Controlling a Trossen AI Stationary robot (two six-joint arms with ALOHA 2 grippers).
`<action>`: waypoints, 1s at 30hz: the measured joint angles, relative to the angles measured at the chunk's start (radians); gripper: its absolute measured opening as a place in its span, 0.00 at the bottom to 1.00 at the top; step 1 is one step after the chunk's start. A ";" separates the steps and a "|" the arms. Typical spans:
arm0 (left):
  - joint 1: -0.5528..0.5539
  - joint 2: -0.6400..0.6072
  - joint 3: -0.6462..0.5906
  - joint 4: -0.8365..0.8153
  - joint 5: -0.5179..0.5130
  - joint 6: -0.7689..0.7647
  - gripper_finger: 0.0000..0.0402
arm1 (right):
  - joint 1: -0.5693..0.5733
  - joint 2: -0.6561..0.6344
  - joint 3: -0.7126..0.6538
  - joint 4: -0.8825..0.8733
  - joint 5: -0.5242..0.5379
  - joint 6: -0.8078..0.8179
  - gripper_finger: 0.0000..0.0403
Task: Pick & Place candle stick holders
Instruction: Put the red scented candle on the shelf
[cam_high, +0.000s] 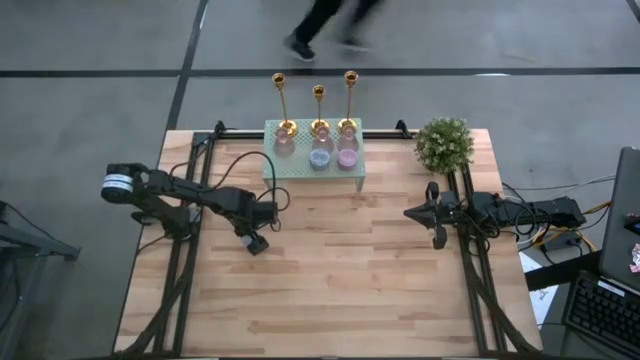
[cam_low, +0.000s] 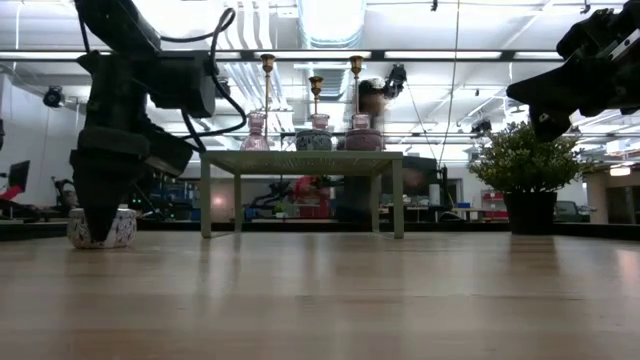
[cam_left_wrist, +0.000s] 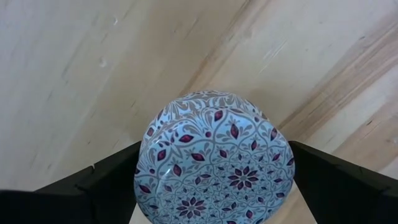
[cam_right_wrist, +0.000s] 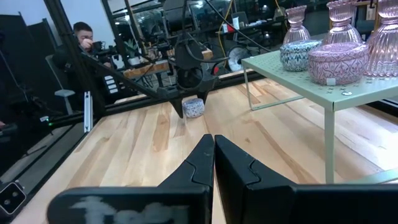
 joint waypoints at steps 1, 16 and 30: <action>0.000 0.001 0.000 0.001 0.001 -0.002 0.95 | 0.000 0.000 0.000 0.000 0.000 0.000 0.02; 0.000 0.000 0.000 -0.004 -0.004 -0.029 0.87 | 0.000 0.000 0.000 0.000 0.000 0.000 0.02; 0.000 -0.001 0.001 -0.020 -0.004 -0.040 0.77 | 0.000 0.000 0.000 0.000 0.000 0.000 0.02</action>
